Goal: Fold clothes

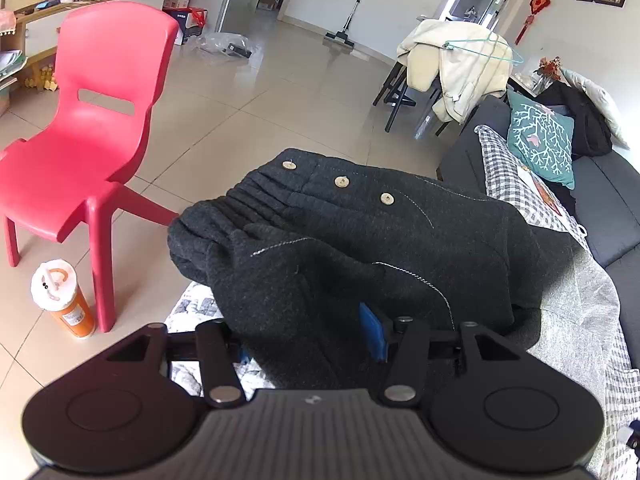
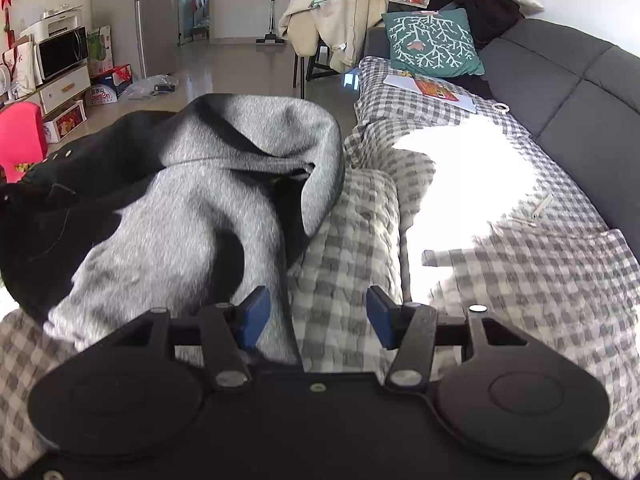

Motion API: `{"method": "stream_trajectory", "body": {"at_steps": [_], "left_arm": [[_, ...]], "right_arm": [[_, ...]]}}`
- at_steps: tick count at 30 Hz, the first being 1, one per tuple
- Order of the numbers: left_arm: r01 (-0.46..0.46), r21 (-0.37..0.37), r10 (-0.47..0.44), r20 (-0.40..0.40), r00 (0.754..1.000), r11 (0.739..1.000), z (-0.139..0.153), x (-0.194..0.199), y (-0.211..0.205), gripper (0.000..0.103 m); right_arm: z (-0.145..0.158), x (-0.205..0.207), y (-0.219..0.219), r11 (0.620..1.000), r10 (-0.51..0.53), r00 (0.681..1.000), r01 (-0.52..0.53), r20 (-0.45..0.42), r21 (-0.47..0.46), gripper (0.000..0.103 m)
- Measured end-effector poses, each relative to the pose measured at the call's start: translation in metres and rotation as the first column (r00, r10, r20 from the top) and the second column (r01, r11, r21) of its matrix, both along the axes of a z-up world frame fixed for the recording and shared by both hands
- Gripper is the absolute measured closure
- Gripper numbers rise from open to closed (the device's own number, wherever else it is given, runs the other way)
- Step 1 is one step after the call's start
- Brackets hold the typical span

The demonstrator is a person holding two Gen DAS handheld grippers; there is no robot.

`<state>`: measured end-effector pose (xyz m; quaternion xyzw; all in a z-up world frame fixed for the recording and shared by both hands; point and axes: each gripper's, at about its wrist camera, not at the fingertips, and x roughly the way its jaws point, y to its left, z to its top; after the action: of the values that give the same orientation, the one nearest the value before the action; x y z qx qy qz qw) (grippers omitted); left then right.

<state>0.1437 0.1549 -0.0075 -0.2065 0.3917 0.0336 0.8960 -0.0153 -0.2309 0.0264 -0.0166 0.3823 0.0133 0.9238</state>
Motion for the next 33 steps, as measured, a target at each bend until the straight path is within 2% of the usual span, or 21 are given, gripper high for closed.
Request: {"method": "stream_trajectory", "body": {"at_steps": [3, 6, 10, 15, 16, 17, 18, 19, 20, 21, 23, 27, 28, 33], "left_arm": [[0.009, -0.02, -0.009, -0.002, 1.0, 1.0, -0.003, -0.002, 0.0, 0.034], [0.018, 0.003, -0.018, 0.004, 1.0, 1.0, -0.005, -0.004, -0.004, 0.029], [0.017, 0.005, -0.017, 0.002, 1.0, 1.0, -0.009, -0.003, -0.007, 0.028], [-0.019, -0.002, 0.019, -0.002, 1.0, 1.0, -0.015, 0.0, -0.006, 0.028], [-0.024, -0.002, 0.024, 0.001, 1.0, 1.0, -0.016, 0.0, -0.005, 0.029], [-0.029, -0.003, 0.029, 0.003, 1.0, 1.0, -0.016, 0.0, -0.004, 0.033], [-0.036, -0.002, 0.036, 0.003, 0.999, 0.999, -0.016, 0.0, -0.003, 0.044], [-0.045, 0.0, 0.045, 0.003, 0.999, 0.999, -0.016, 0.0, -0.002, 0.05], [-0.054, 0.001, 0.054, 0.003, 0.999, 0.999, -0.016, 0.001, -0.001, 0.06], [-0.068, 0.01, 0.068, 0.003, 0.998, 0.998, -0.016, 0.001, 0.0, 0.07], [-0.091, 0.014, 0.091, 0.014, 0.996, 0.996, -0.014, 0.0, 0.004, 0.083], [-0.113, -0.011, 0.114, 0.046, 0.992, 0.994, -0.003, -0.006, 0.005, 0.089], [-0.111, -0.012, 0.112, 0.059, 0.992, 0.994, 0.002, -0.009, 0.004, 0.089], [-0.076, -0.025, 0.079, 0.13, 0.988, 0.997, 0.032, -0.026, 0.0, 0.089]], "right_arm": [[-0.009, -0.021, -0.01, 0.999, 0.006, 1.0, -0.005, -0.027, 0.042, 0.045], [-0.024, -0.031, -0.016, 0.996, 0.018, 0.998, -0.013, -0.054, 0.093, 0.045], [-0.046, -0.029, -0.018, 0.982, 0.029, 0.995, -0.011, -0.092, 0.187, 0.044], [-0.064, -0.014, -0.013, 0.972, 0.029, 0.997, -0.01, -0.075, 0.236, 0.045], [-0.064, -0.014, -0.012, 0.97, 0.023, 0.998, -0.009, -0.051, 0.242, 0.047], [-0.065, -0.02, -0.011, 0.971, 0.018, 1.0, -0.012, -0.025, 0.239, 0.06], [-0.064, -0.02, -0.008, 0.975, 0.022, 1.0, -0.019, -0.011, 0.222, 0.068], [-0.062, -0.02, -0.005, 0.983, 0.015, 1.0, -0.014, -0.004, 0.184, 0.082], [-0.06, -0.02, -0.002, 0.989, 0.009, 1.0, -0.009, 0.003, 0.146, 0.088], [-0.057, -0.02, 0.0, 0.994, 0.003, 1.0, -0.004, 0.012, 0.109, 0.089], [-0.045, -0.023, -0.001, 0.998, -0.018, 0.999, 0.015, 0.05, 0.06, 0.093], [-0.008, -0.032, -0.006, 0.997, -0.044, 0.984, 0.053, 0.175, -0.046, 0.095], [0.013, -0.034, -0.007, 0.994, -0.039, 0.972, 0.062, 0.234, -0.095, 0.095], [0.069, -0.041, 0.004, 0.954, 0.057, 0.94, 0.048, 0.337, -0.294, 0.095]]}}
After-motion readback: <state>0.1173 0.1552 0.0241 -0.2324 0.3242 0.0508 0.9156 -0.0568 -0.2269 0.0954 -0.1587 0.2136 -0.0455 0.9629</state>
